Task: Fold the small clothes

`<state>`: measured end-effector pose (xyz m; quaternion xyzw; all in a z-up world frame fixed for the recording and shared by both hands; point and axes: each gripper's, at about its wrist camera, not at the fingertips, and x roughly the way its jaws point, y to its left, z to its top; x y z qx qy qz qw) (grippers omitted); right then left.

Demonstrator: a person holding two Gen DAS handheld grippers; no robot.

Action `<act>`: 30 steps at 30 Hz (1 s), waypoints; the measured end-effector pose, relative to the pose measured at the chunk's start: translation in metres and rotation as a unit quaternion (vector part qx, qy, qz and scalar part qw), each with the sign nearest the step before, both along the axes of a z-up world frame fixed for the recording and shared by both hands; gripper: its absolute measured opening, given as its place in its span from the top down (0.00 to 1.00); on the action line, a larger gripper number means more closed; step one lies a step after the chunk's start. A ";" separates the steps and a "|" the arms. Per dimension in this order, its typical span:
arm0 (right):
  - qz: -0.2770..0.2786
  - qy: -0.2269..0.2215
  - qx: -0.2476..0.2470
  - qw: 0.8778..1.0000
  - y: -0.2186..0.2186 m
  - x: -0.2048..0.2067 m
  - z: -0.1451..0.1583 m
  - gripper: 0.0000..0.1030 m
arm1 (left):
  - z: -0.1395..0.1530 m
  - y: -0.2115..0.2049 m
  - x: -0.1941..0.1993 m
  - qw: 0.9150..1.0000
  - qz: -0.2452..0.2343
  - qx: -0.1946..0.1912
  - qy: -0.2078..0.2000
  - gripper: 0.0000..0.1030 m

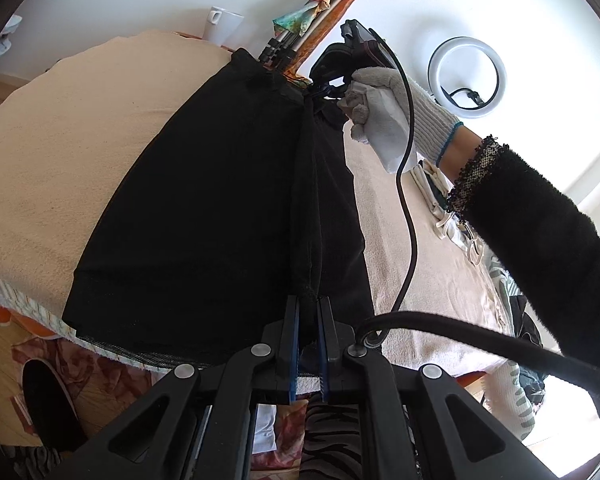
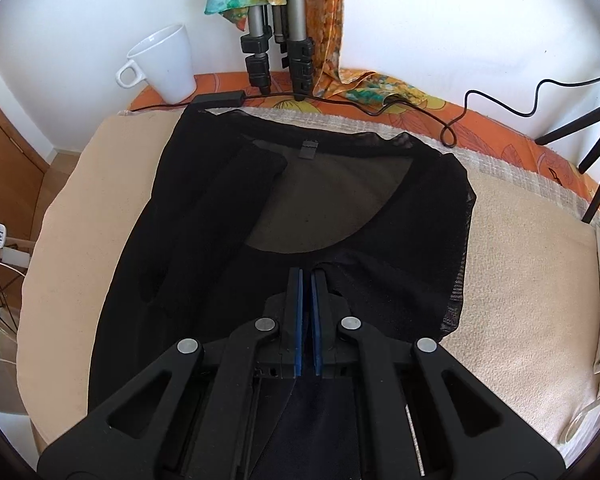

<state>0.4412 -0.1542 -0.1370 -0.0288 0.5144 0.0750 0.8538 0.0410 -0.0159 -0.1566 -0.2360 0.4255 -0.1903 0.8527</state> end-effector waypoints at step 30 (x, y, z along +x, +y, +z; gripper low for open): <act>-0.046 0.003 0.201 0.979 -0.131 0.008 0.008 0.66 | 0.057 0.001 0.029 0.986 -0.026 0.151 -0.068 0.48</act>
